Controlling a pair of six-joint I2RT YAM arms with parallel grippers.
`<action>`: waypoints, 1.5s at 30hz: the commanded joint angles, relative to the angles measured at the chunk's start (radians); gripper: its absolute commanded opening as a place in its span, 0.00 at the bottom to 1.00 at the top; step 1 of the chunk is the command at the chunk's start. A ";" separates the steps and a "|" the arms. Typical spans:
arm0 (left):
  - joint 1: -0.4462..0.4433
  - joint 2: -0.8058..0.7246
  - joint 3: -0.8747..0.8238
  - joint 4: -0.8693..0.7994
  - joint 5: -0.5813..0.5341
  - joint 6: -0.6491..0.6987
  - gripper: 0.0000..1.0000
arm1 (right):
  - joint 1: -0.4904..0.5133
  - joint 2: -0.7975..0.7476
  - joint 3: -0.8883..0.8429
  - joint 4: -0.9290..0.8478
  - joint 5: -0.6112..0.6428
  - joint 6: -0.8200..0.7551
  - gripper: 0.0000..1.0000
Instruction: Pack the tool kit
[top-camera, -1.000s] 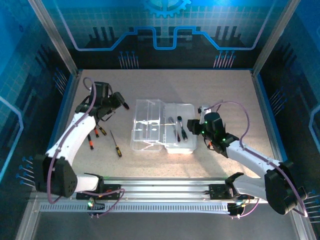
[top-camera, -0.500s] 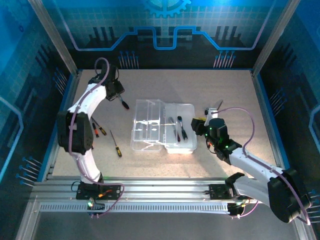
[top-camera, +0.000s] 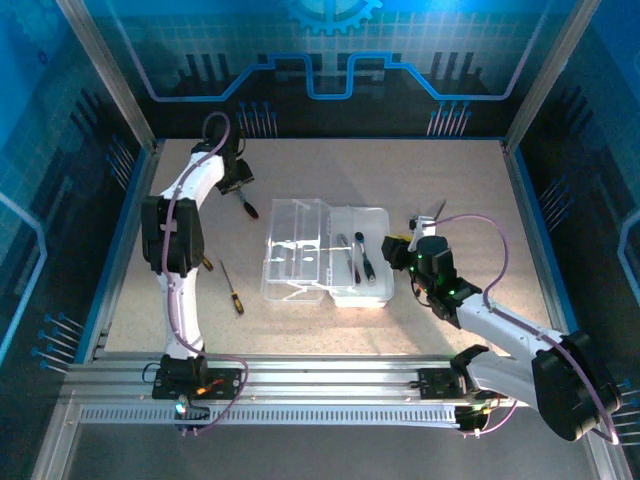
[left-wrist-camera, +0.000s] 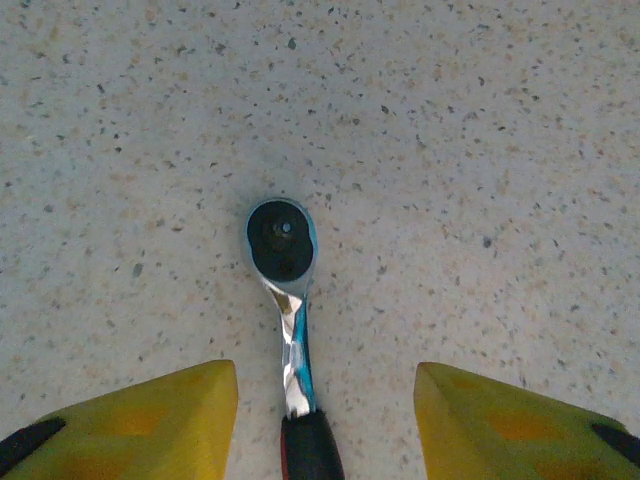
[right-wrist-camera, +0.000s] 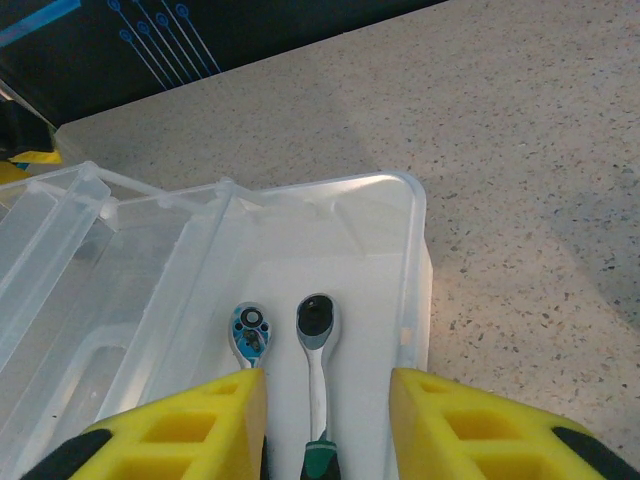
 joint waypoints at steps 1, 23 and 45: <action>0.013 0.068 0.052 -0.059 -0.009 -0.004 0.50 | -0.010 -0.017 -0.004 0.028 0.011 0.009 0.38; 0.049 0.257 0.192 -0.143 0.103 -0.045 0.21 | -0.009 -0.049 0.002 0.002 -0.029 0.019 0.39; 0.049 -0.102 -0.289 0.013 0.102 0.019 0.00 | -0.008 -0.070 0.008 -0.014 -0.050 0.030 0.39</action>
